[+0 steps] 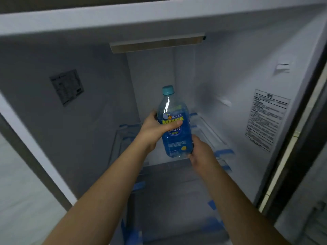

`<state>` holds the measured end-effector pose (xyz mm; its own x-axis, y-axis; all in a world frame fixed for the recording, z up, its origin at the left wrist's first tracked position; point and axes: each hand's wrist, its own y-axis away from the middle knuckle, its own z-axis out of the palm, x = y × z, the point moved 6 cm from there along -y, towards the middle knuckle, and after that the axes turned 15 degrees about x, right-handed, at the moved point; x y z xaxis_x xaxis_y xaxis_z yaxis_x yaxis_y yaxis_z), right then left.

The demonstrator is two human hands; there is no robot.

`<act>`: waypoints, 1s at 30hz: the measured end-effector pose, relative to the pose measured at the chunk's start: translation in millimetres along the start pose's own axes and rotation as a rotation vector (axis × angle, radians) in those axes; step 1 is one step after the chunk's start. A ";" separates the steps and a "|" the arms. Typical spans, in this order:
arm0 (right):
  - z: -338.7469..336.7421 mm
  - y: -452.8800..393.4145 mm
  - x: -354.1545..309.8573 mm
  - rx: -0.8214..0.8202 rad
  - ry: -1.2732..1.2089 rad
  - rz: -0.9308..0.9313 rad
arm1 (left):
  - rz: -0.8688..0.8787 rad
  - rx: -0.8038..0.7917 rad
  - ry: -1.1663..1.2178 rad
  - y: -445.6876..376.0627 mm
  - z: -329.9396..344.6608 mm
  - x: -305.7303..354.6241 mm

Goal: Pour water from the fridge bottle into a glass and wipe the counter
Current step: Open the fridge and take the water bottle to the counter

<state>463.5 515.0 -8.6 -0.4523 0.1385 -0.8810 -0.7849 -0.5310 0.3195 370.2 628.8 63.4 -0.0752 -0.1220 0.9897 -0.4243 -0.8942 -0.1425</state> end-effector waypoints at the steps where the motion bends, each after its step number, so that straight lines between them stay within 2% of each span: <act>1: -3.7 4.3 2.3 0.002 -0.016 0.036 | -0.005 -0.018 -0.008 5.4 -0.3 -0.7; 13: -41.7 79.9 22.8 -0.182 -0.137 0.221 | 0.000 -0.213 -0.085 84.3 -23.1 20.4; 19: -52.7 121.4 31.7 -0.239 -0.133 0.221 | -0.005 -0.292 -0.098 110.5 -34.9 25.8; 23: -56.9 139.7 46.6 -0.140 -0.144 0.170 | -0.025 -0.358 -0.079 123.9 -45.8 21.9; 30: -63.1 189.1 72.2 -0.056 -0.177 0.065 | -0.049 -0.457 0.005 159.6 -68.0 10.5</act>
<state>309.1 371.9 -33.8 -0.5726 0.2448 -0.7824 -0.7289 -0.5888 0.3492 240.4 514.1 50.0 -0.0483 -0.0812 0.9955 -0.7819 -0.6171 -0.0883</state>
